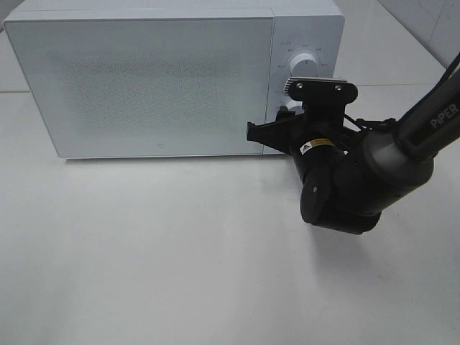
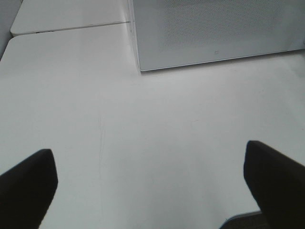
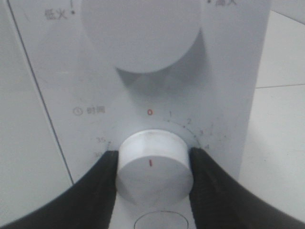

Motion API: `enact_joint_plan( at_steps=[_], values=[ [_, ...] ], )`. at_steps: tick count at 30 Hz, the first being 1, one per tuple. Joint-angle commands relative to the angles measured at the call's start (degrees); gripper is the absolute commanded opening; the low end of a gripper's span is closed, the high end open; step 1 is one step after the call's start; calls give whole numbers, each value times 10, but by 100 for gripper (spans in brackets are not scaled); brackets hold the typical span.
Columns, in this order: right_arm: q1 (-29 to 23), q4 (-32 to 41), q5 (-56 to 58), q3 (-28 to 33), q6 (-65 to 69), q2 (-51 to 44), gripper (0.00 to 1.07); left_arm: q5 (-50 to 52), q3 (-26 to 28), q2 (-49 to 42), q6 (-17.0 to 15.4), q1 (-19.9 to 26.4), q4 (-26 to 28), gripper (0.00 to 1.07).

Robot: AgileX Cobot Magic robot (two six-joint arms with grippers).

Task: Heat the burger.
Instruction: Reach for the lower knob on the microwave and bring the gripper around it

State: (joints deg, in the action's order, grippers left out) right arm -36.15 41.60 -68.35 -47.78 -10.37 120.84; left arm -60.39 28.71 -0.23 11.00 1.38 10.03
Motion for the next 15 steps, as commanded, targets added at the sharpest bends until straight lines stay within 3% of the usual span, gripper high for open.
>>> enact_joint_plan(
  at_steps=[1, 15],
  values=[
    [5, -51, -76, -10, 60, -1, 0, 5, -1, -16, 0, 1, 4, 101],
    [5, -108, -95, -10, 203, -1, 0, 5, -1, -16, 0, 1, 4, 101]
  ],
)
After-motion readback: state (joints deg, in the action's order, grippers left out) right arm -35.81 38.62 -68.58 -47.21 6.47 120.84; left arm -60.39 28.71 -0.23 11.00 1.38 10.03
